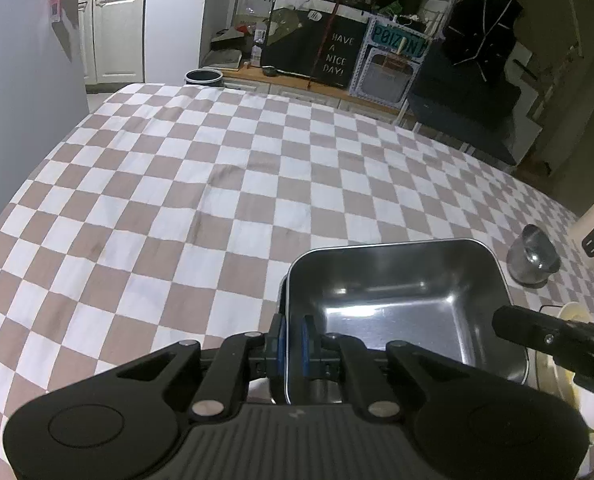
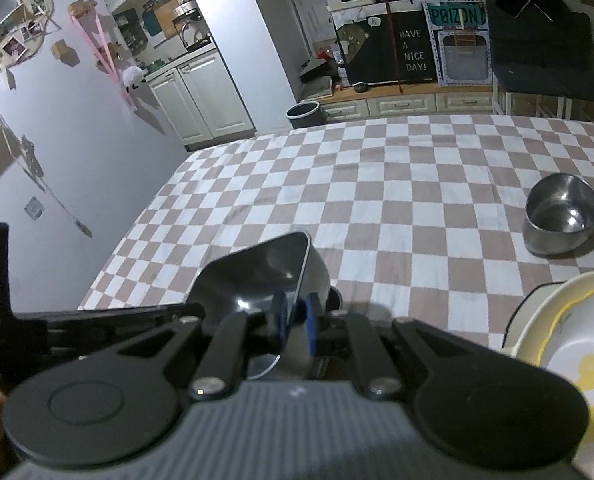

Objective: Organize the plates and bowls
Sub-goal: 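Lower the second steel pan onto the table near the stacked bowls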

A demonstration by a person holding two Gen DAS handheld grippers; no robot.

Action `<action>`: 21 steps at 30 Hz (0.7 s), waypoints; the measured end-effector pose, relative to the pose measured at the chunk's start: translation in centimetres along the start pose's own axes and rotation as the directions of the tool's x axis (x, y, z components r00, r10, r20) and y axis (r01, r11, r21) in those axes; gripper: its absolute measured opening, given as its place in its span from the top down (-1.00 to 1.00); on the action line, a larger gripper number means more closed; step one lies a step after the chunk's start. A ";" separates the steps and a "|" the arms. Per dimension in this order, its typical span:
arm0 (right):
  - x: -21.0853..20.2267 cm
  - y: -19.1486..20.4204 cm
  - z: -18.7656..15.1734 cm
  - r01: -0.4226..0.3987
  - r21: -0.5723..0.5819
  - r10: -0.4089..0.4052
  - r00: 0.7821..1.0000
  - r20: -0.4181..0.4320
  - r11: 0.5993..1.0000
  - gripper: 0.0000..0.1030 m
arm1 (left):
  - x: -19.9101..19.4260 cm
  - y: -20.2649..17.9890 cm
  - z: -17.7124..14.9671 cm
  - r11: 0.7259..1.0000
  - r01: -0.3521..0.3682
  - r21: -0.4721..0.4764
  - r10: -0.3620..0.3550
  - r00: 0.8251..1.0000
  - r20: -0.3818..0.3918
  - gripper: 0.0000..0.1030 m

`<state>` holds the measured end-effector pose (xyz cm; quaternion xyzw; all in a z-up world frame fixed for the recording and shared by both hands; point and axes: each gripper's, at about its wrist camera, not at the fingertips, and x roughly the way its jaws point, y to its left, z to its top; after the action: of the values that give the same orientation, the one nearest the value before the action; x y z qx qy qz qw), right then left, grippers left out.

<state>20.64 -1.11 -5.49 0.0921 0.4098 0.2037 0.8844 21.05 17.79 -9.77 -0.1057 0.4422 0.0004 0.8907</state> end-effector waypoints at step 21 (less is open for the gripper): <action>2.4 1.1 -1.1 0.081 -0.095 -0.087 0.994 -0.064 0.992 0.81 | 1.3 -0.8 -0.1 0.997 -0.068 0.038 0.069 0.998 -0.014 0.75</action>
<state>20.88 0.92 -7.54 0.0268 0.4334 0.1880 0.8810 21.82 16.90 -10.67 -0.0736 0.4525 0.0218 0.8884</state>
